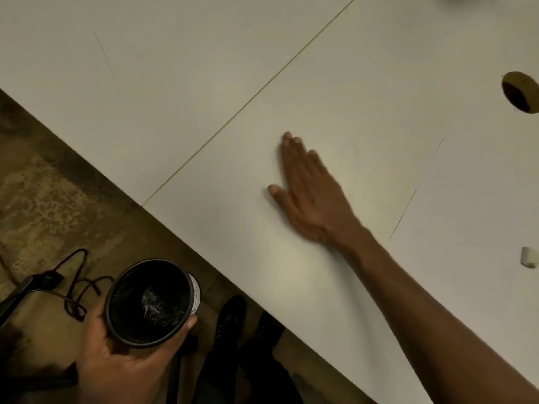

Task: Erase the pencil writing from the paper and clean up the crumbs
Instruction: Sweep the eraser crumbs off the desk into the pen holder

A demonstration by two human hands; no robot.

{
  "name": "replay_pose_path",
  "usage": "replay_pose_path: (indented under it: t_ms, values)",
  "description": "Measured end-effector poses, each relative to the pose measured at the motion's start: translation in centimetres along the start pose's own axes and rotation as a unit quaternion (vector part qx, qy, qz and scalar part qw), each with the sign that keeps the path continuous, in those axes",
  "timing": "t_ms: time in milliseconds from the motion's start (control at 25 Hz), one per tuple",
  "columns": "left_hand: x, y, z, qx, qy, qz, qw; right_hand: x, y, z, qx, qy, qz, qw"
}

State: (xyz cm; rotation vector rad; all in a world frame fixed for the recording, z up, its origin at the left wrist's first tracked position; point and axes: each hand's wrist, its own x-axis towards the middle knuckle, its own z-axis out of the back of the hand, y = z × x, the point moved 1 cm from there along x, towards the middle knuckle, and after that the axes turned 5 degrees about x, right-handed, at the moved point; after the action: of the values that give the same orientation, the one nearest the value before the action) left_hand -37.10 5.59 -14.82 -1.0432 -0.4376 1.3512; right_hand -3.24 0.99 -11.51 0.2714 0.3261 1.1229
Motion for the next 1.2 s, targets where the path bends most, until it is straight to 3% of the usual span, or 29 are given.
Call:
replay_pose_path:
  t_ms: [120,240,320,440,560,640,680,800,920,1040,1120,1200]
  values:
    - [-1.1,-0.9,-1.3,-0.037,-0.01,-0.014,0.999,-2.3,3.1,-0.8,0.045,0.067,0.11,0.991]
    - [-2.0,-1.5,-2.6,-0.069,0.006,0.004,0.998,-1.4,1.7,0.8,0.186,0.072,0.035,0.979]
    - [-1.6,-0.6,-3.1,-0.062,0.037,0.028,0.997,0.8,-0.3,1.7,0.12,0.051,-0.009,0.991]
    - [-0.5,0.0,-3.8,-0.023,0.063,0.008,0.998,0.9,0.4,0.4,-0.029,0.067,0.069,0.995]
    - [0.1,0.4,-3.8,-0.035,0.08,0.009,0.996,-2.5,3.3,-0.3,0.011,0.13,0.149,0.98]
    - [0.5,0.9,-3.7,-0.047,0.086,0.014,0.995,-3.9,2.9,0.4,0.135,0.141,0.105,0.975]
    - [0.5,1.1,-3.6,-0.049,0.089,0.014,0.995,-4.3,2.0,0.6,0.176,0.109,0.056,0.977]
    - [0.7,1.9,-3.4,-0.049,0.095,-0.002,0.994,-5.9,0.8,0.0,0.109,-0.002,-0.105,0.989]
    - [1.0,2.1,-3.6,-0.051,0.098,-0.035,0.993,-6.6,5.5,-2.6,0.055,0.014,-0.079,0.995]
    - [1.3,1.6,-3.3,-0.058,0.086,-0.057,0.993,-6.7,8.7,-2.9,0.157,0.048,-0.021,0.986]
    - [1.5,1.4,-3.1,-0.058,0.092,-0.066,0.992,-6.4,7.1,-2.1,0.234,0.009,-0.061,0.97]
    - [1.6,1.5,-3.0,-0.047,0.096,-0.068,0.992,-6.4,4.6,-1.4,0.191,-0.026,-0.122,0.974]
